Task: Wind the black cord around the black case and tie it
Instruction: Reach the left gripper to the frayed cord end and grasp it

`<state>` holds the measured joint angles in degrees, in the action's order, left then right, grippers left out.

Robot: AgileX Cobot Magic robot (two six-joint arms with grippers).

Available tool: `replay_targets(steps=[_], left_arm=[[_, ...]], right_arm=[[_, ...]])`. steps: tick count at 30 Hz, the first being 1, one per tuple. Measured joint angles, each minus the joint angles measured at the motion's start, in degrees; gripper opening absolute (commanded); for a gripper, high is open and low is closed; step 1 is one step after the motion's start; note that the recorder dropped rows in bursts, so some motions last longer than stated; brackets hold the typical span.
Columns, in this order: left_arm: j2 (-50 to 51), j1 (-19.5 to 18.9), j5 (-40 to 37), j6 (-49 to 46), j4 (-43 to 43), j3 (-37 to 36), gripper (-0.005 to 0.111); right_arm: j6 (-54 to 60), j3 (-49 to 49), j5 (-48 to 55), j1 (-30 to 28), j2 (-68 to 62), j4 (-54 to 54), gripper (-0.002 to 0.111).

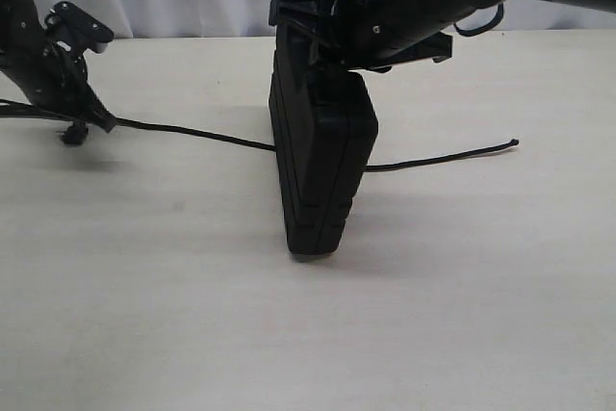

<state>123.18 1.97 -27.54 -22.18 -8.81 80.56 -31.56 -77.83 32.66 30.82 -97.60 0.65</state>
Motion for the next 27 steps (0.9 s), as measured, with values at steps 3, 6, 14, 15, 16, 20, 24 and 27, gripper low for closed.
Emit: replay_targets(steps=[3, 6, 14, 15, 16, 20, 24, 27], left_arm=[[1.35, 0.00, 2.24, 0.43, -0.50, 0.96, 0.023], [1.48, 0.00, 4.87, 4.70, -0.69, 2.66, 0.023], [4.31, 0.00, 4.70, 11.67, -1.56, 3.49, 0.023], [4.89, 0.00, 2.94, 11.67, -1.57, 3.49, 0.023], [5.40, 0.00, 1.95, 11.89, -1.70, 3.61, 0.023], [5.18, 0.00, -3.87, 12.12, -1.55, 4.18, 0.022], [4.29, 0.00, -16.70, 11.59, 4.21, 4.69, 0.011], [4.16, -0.46, -32.17, 0.36, 22.57, 4.76, 0.011]], right_arm=[[0.54, 0.00, 0.00, 0.00, 0.00, -0.14, 0.004], [0.75, 0.00, 0.11, 0.00, 0.00, -0.03, 0.004], [1.01, 0.00, 0.33, 0.00, 0.00, -0.03, 0.004], [1.01, 0.00, 0.33, 0.00, 0.00, -0.03, 0.004], [1.10, 0.00, 0.33, 0.00, 0.00, -0.03, 0.004], [1.10, 0.00, 0.35, 0.00, 0.00, -0.03, 0.004], [1.10, 0.00, 0.35, 0.00, 0.00, -0.03, 0.004], [1.22, 0.00, 0.35, 0.00, 0.00, -0.03, 0.004]])
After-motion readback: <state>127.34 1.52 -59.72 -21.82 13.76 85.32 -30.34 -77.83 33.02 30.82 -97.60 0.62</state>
